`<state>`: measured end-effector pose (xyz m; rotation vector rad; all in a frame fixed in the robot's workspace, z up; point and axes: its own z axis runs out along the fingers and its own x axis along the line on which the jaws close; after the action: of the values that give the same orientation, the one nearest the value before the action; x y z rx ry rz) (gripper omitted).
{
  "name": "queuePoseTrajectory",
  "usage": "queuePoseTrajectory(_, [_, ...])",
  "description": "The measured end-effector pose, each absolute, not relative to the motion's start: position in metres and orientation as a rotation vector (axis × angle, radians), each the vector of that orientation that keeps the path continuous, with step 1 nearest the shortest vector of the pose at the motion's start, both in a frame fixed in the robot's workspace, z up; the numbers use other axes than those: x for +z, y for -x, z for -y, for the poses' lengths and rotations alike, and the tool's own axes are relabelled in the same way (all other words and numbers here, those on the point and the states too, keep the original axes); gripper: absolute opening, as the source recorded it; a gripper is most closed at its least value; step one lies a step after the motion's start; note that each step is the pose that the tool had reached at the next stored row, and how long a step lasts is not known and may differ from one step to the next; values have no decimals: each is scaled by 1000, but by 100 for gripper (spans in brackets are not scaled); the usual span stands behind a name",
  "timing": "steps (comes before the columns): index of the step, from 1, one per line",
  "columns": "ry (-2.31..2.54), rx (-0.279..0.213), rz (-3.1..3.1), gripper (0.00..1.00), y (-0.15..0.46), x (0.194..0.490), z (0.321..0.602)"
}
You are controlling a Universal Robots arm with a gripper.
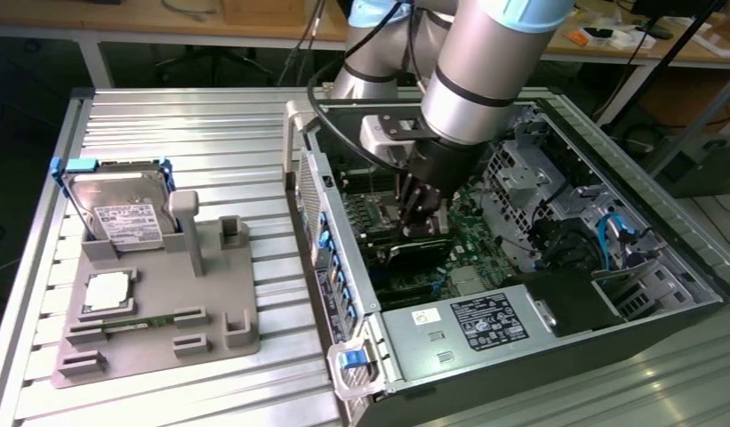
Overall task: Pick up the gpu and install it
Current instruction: 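Press down on the gpu until it lock into place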
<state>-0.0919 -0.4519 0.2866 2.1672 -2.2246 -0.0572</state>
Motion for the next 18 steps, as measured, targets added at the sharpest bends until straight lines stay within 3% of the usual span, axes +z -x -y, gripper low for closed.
queuePoseTrajectory(18, [-2254, -55, 2134, 11, 55, 281, 452])
